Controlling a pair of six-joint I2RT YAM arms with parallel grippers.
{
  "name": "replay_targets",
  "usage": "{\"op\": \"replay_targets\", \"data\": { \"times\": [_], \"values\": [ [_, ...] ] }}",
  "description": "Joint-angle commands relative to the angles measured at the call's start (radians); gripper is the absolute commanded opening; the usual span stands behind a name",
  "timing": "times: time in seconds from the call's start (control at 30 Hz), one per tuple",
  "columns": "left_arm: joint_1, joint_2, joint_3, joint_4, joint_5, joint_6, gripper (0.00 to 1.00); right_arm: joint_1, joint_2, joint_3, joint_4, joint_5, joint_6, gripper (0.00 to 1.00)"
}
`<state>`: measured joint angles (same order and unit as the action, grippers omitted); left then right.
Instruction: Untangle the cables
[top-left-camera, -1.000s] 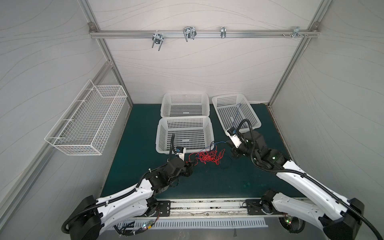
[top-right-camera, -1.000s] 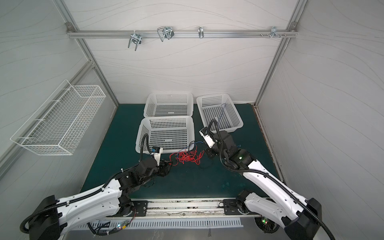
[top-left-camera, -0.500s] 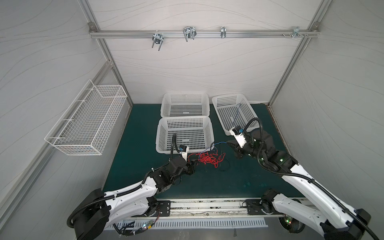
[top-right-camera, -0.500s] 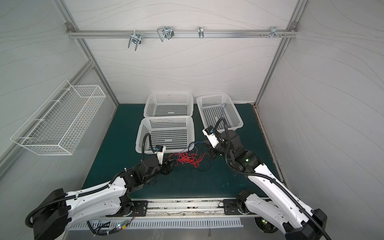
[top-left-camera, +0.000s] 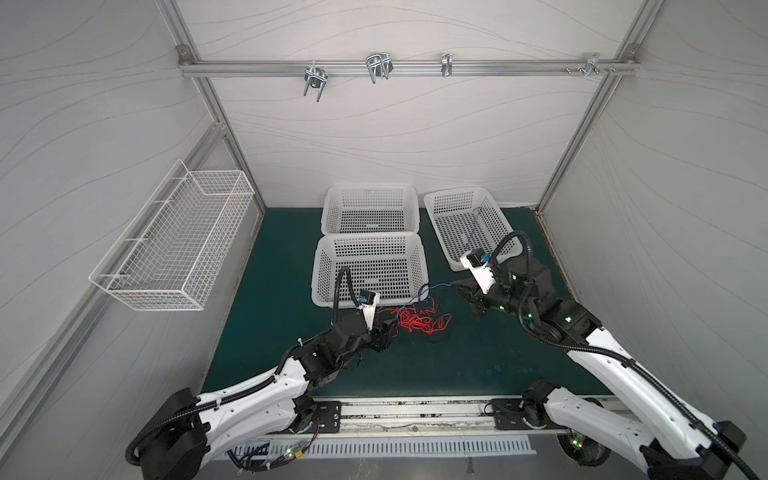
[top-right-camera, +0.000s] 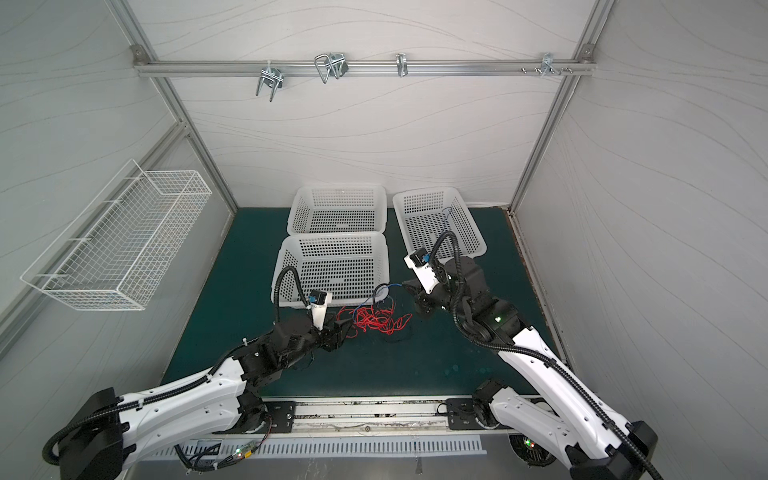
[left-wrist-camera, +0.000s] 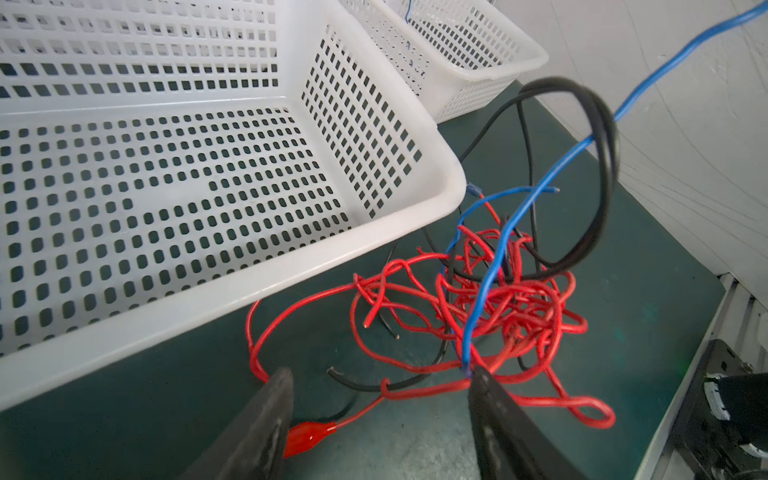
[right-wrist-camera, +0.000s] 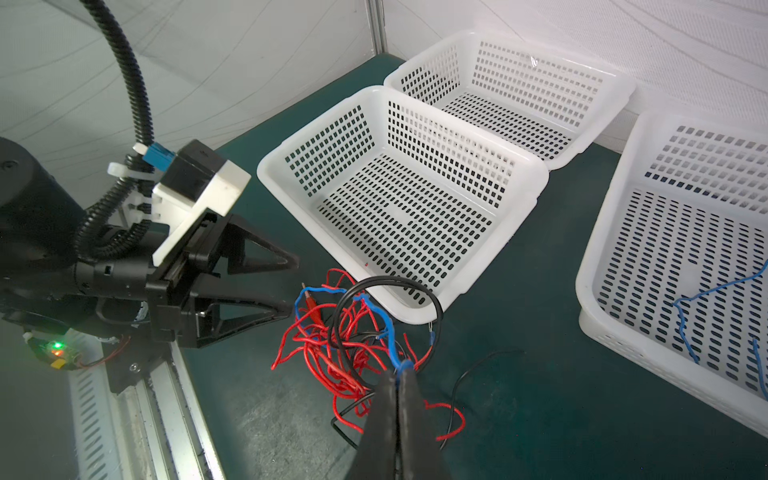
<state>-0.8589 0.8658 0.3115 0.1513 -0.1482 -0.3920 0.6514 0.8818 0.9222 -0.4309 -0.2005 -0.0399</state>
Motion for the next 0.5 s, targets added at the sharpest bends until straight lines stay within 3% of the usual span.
{"op": "replay_targets", "data": {
  "times": [0.0,0.2,0.47],
  "values": [
    [0.003,-0.026,0.016,-0.014,0.034,0.031,0.7,-0.018,-0.008,0.058,0.009,-0.021,0.022,0.0],
    [0.003,-0.062,-0.001,-0.035,0.03,0.071,0.73,-0.052,-0.015,0.09,-0.021,-0.065,0.029,0.0],
    [0.003,-0.029,-0.024,0.121,-0.004,0.148,0.71,-0.053,0.002,0.119,-0.033,-0.12,0.032,0.0]
  ]
}}
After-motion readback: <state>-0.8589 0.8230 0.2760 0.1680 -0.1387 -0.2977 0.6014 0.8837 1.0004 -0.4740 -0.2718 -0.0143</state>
